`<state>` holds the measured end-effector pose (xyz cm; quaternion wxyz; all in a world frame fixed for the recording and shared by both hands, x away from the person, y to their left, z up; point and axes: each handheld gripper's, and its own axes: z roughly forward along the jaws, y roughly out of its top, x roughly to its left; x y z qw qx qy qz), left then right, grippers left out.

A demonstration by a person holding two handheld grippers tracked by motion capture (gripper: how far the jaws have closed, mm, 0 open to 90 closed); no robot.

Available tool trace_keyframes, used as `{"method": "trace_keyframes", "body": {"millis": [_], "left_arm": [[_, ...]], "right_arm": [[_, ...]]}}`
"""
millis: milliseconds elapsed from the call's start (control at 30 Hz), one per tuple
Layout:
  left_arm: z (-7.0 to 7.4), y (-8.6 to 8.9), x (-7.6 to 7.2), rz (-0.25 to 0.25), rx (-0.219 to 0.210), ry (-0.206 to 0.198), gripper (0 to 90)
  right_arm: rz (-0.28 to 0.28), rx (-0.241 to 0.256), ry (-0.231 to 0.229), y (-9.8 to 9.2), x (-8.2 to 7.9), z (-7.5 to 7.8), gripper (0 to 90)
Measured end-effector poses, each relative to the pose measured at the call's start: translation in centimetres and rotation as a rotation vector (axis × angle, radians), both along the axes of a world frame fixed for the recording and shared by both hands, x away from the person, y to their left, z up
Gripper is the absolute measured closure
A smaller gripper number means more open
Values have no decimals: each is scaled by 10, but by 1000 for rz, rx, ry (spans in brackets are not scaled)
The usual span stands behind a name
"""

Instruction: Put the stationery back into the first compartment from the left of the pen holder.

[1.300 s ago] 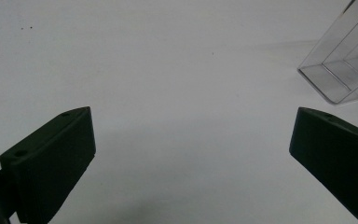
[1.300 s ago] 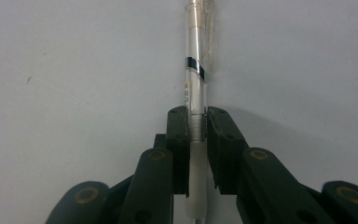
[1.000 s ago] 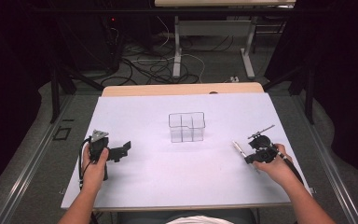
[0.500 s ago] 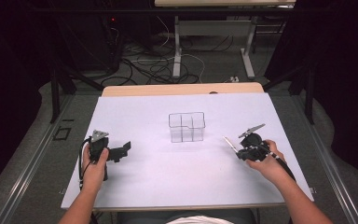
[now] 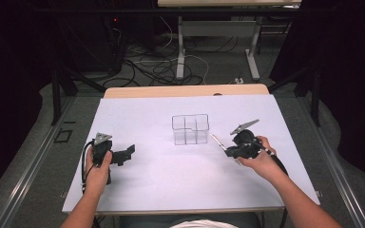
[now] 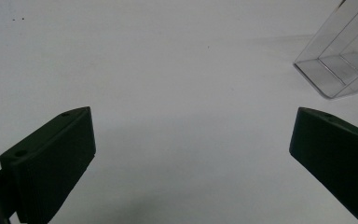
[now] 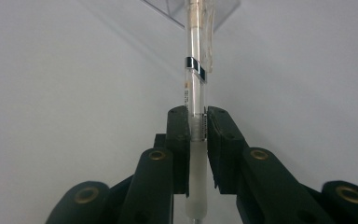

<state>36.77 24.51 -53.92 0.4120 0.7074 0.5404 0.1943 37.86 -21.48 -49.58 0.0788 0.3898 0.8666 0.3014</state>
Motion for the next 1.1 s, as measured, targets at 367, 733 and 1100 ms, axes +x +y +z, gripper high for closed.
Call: {"method": "trace_keyframes", "body": {"millis": [367,733,1100], "left_arm": [[4,-5,0,-22,-25,0,2],[12,-19,-4,-118,-68,-9,1],[18,-34,-9,-200,-40,-24,2]], "right_arm": [[103,66,-10,44,1,15,800],[163,42,-9,64,3,12,800],[227,-31,-166,72,-8,17,800]]}}
